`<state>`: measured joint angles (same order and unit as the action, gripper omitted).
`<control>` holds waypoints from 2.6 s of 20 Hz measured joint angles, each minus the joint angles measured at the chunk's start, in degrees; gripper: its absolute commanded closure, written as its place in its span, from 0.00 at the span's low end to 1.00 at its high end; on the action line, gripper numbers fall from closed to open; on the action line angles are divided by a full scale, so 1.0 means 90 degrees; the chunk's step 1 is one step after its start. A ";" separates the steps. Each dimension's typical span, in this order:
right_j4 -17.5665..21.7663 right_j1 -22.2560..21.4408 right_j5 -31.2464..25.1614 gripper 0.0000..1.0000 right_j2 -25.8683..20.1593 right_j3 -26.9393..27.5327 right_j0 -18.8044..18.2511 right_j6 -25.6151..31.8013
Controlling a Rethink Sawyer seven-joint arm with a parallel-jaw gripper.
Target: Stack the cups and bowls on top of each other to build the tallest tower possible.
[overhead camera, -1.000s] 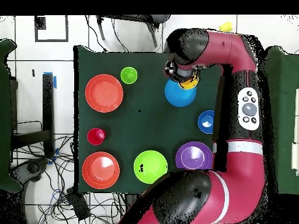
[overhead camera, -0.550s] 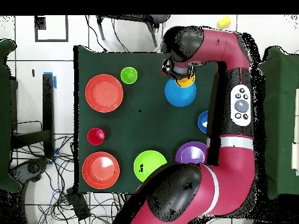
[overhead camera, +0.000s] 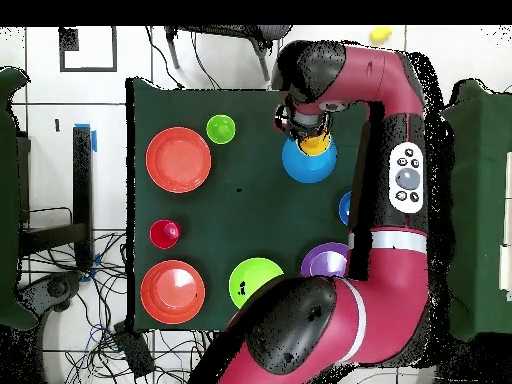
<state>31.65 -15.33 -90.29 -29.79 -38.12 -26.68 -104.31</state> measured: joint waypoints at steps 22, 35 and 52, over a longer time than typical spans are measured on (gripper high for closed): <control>0.0378 0.0177 -0.0349 1.00 0.0096 0.0078 0.0024 0.0000; 0.0568 0.0439 -0.0349 1.00 0.0112 0.0158 0.0027 0.0000; 0.0579 0.0455 -0.0349 1.00 0.0111 0.0214 0.0032 0.0000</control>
<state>36.86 -11.23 -93.43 -28.79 -36.19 -26.39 -104.31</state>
